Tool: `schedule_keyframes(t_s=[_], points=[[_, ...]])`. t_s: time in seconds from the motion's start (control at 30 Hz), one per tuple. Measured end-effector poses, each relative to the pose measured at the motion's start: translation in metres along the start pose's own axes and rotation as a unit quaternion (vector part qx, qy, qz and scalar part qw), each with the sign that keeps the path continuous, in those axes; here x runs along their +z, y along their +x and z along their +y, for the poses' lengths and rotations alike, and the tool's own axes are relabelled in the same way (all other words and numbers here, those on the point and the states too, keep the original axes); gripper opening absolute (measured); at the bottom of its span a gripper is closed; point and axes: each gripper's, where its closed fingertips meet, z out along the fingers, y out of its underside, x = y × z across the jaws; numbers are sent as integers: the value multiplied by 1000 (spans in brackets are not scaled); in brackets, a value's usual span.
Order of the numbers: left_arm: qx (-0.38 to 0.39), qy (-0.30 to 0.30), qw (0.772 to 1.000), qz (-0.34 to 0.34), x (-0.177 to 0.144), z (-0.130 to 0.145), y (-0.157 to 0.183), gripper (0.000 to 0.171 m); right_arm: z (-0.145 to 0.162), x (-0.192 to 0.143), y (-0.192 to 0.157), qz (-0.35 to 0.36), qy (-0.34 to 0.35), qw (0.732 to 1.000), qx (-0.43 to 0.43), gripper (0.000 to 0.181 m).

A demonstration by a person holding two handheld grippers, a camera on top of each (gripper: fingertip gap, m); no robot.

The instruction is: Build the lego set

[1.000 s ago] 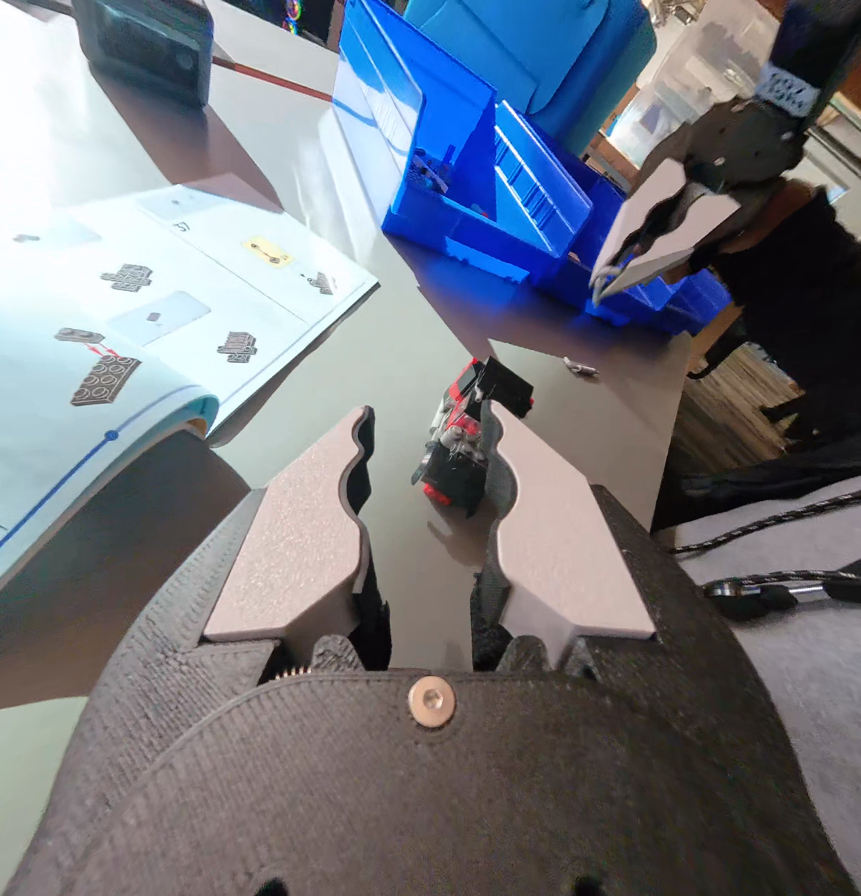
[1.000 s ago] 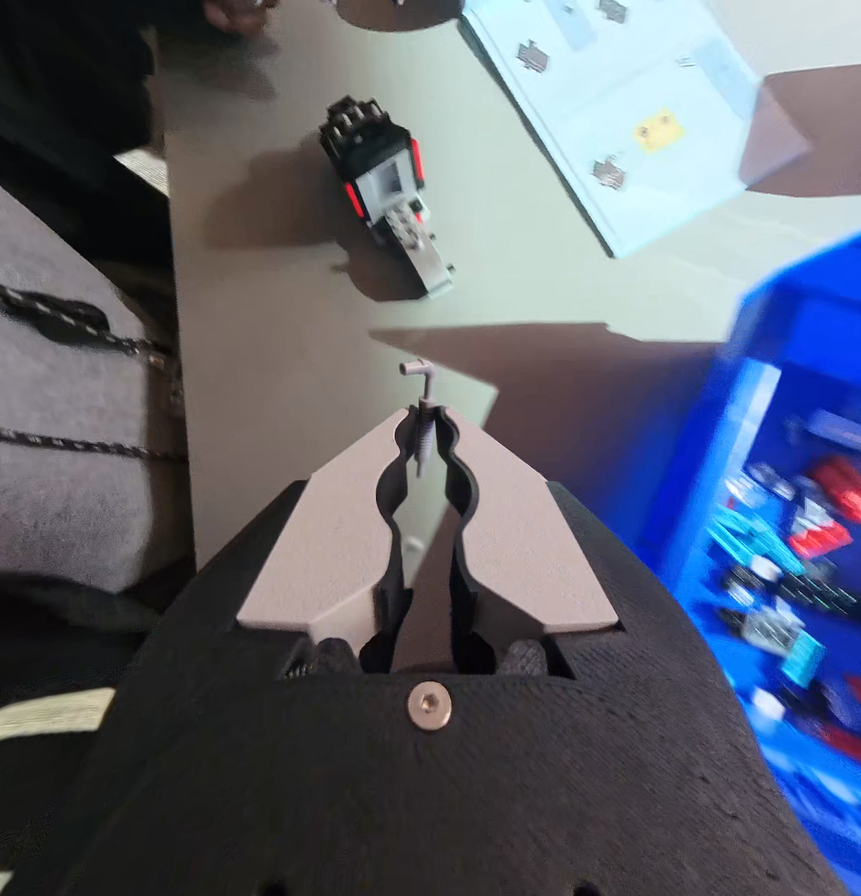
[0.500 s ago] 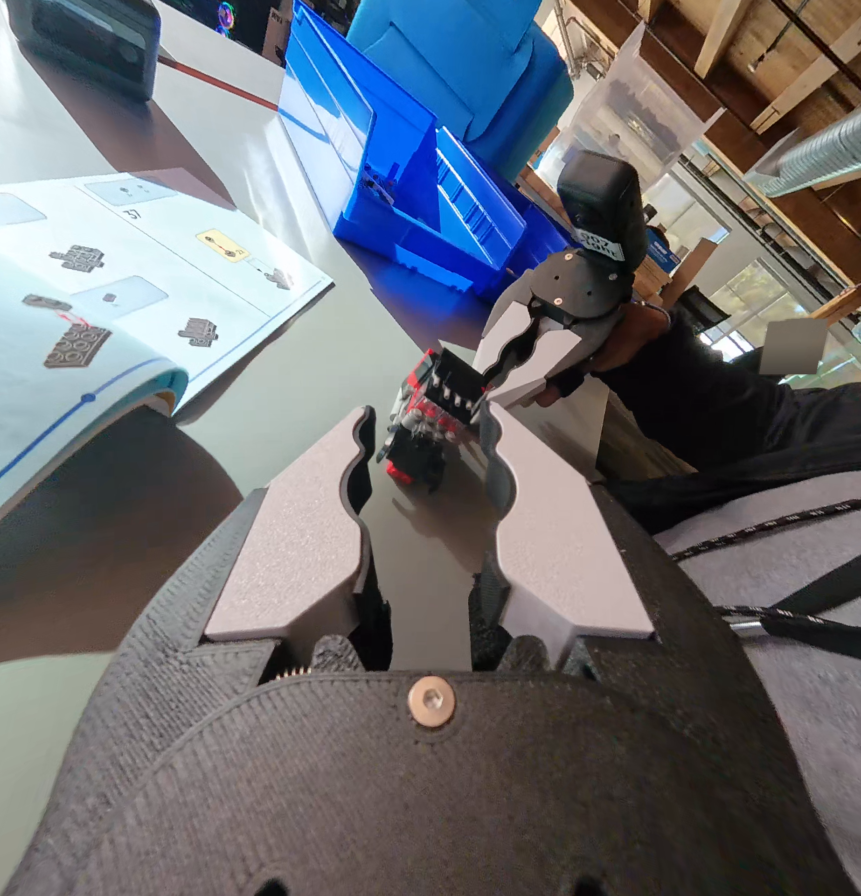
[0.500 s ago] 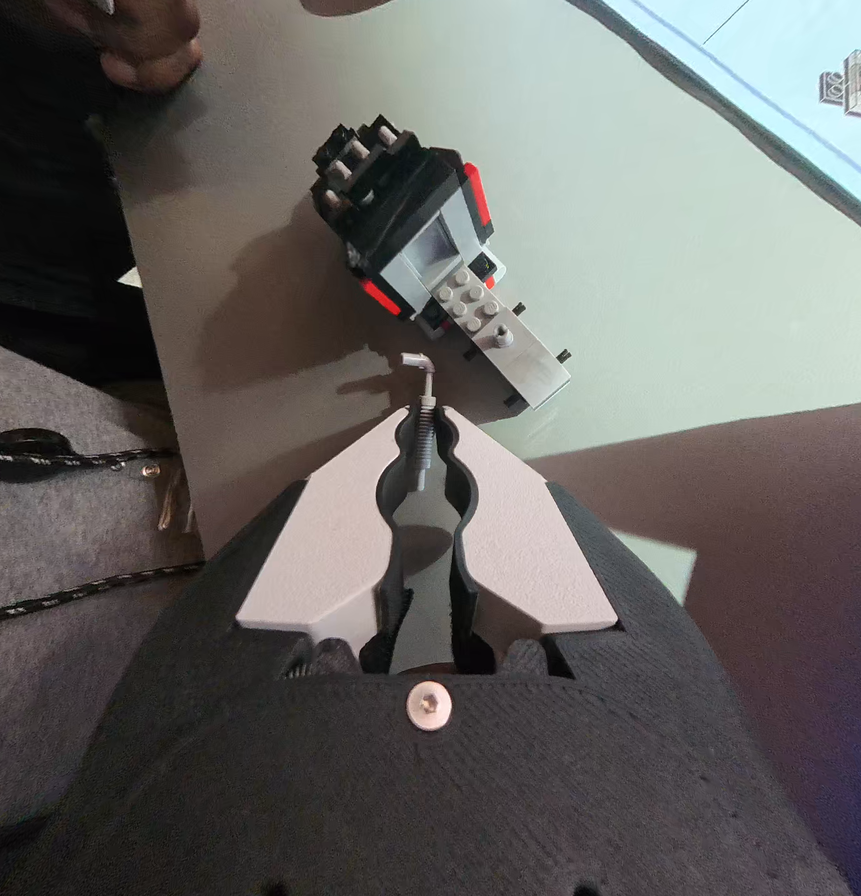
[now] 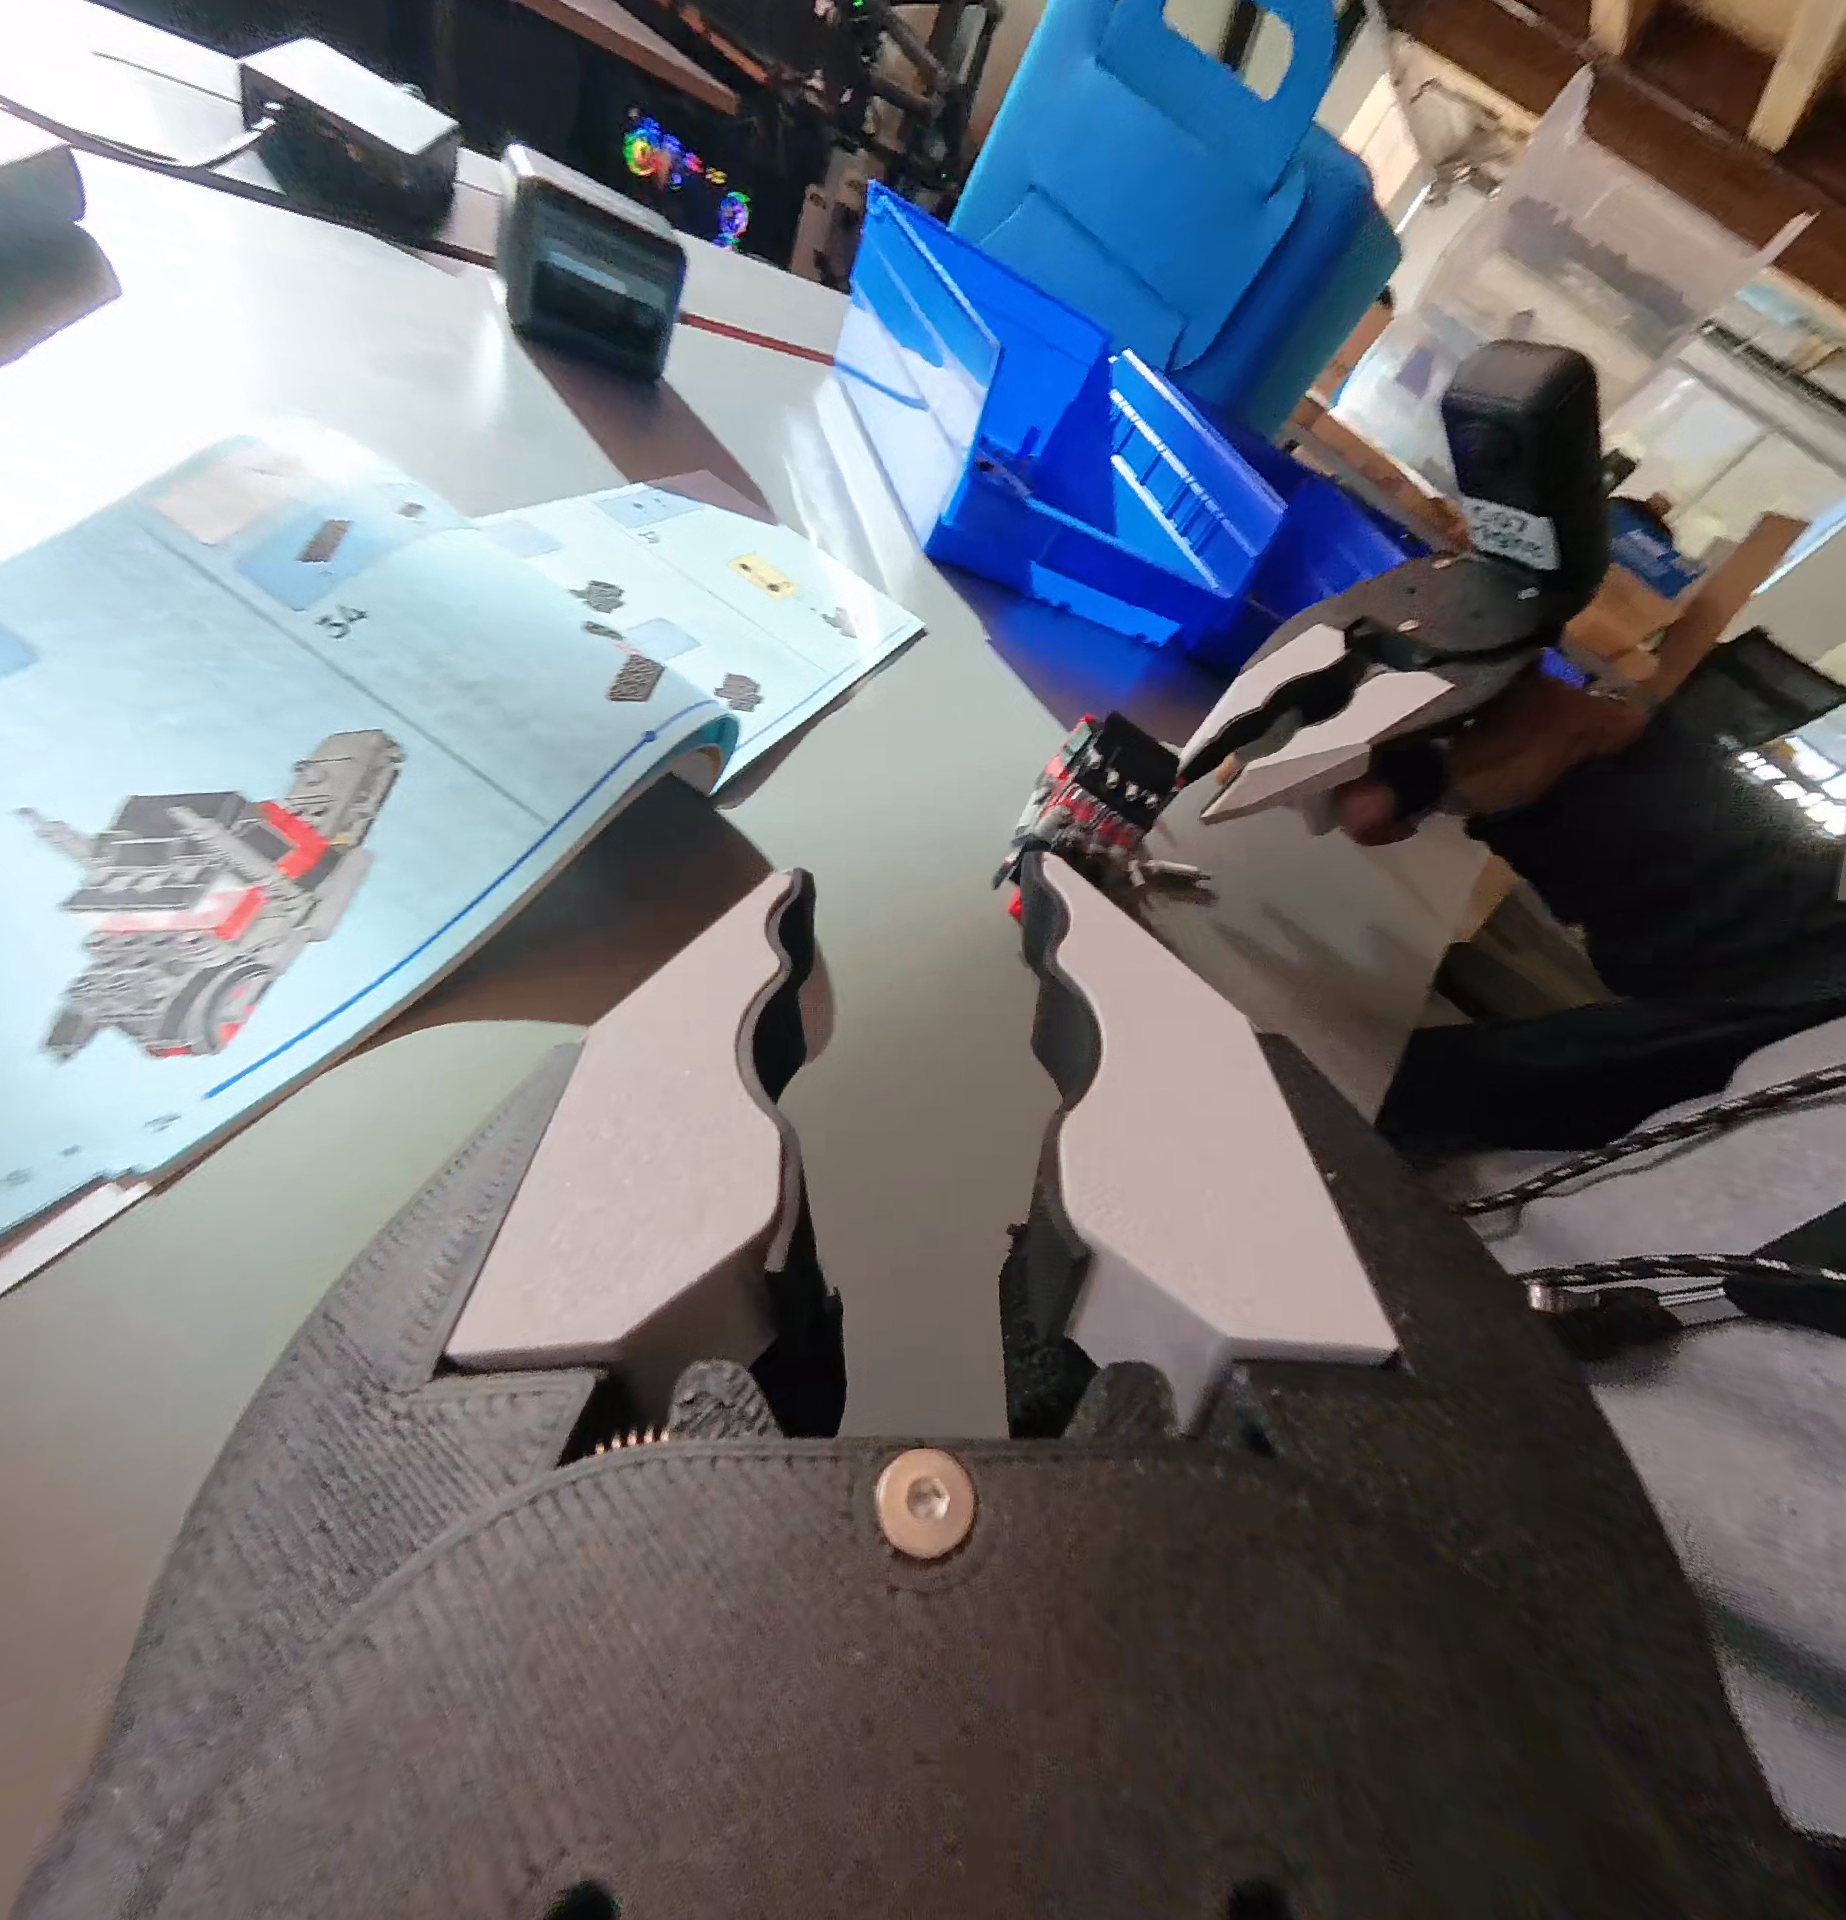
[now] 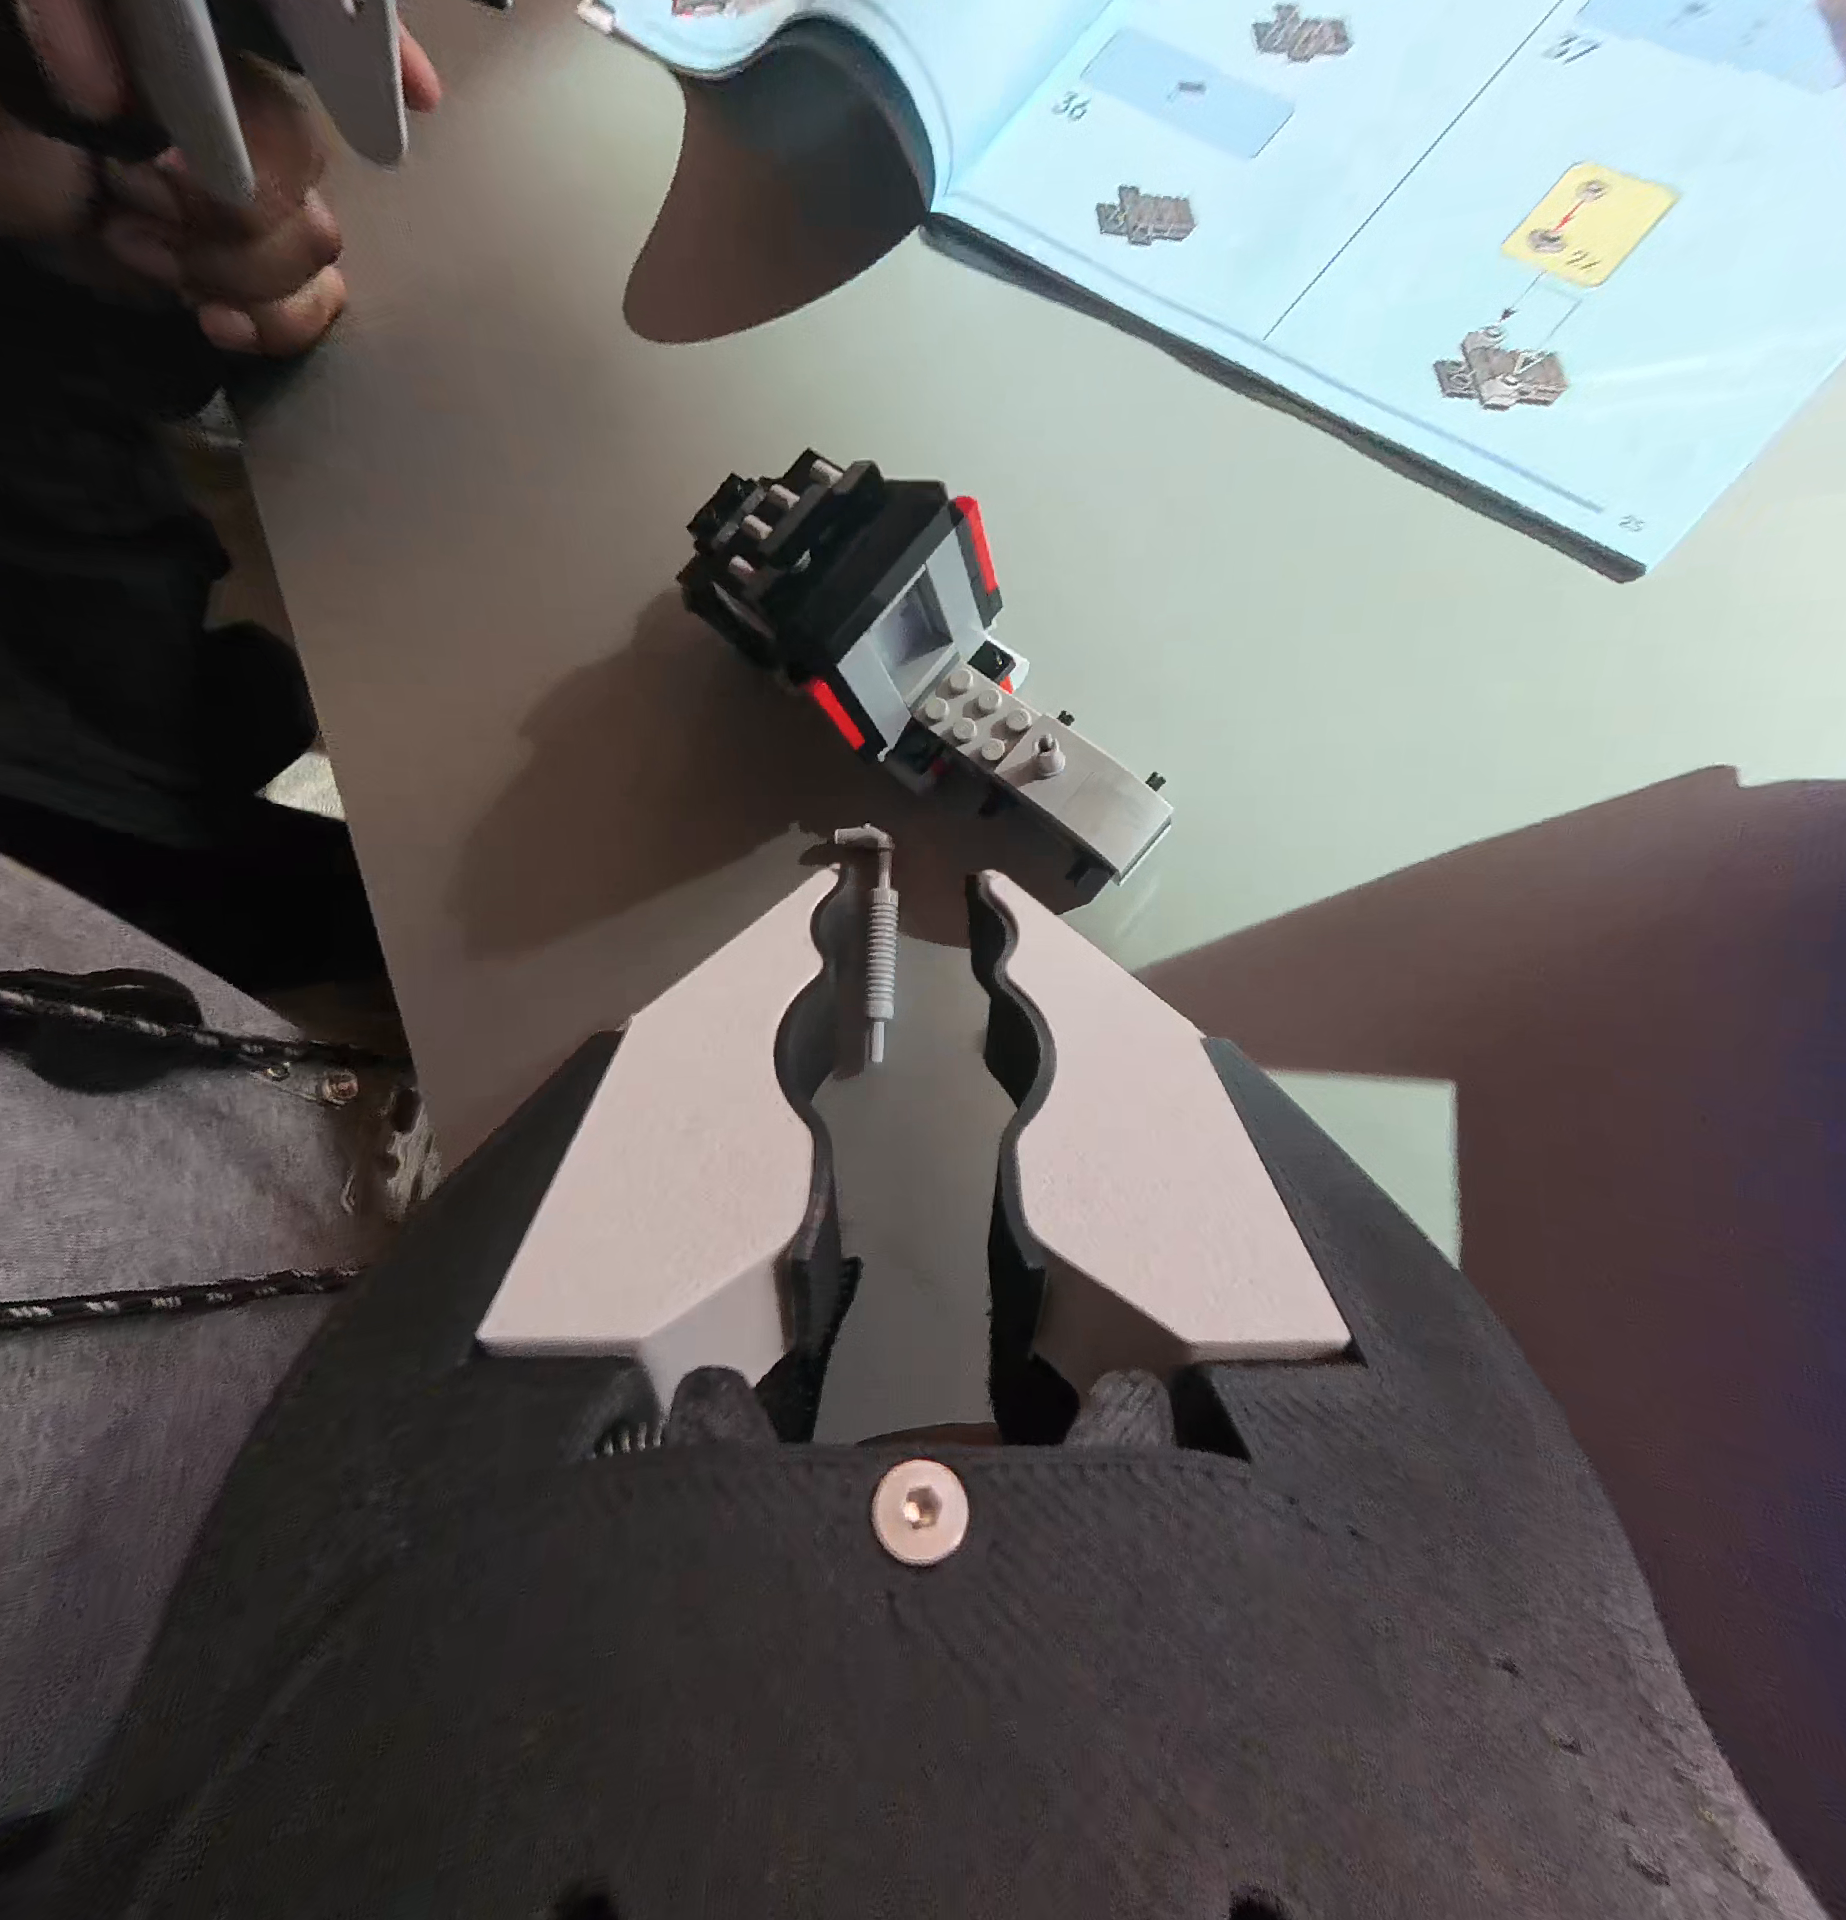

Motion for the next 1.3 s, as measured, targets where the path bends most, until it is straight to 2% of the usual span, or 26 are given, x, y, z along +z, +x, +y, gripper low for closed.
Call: schedule_keyframes(t_s=[0.07, 0.23, 0.5, 1.07, 1.2, 1.3], points=[[-2, 4, 1000, -4, -3, -1, -3, 42, 1, 1, 2, 9, 13, 1000, 9, 25], [-39, 7, 998, 39, 0, -2, 3, 41, 1, 9, 0, 14, 36, 999, 28, 29], [-57, 10, 997, 53, -1, -3, 2, 41, 7, 24, -1, 11, 13, 1000, 20, 33], [-54, -12, 997, 46, 4, 2, 2, 42, 5, 22, -5, 5, 25, 1000, 13, 38], [-44, -34, 997, 50, 9, 8, 6, 44, 2, 16, -7, 17, 36, 999, -15, 42], [-42, -49, 996, 69, 18, 13, 17, 48, -16, 5, -3, 33, 51, 995, -76, 46]])
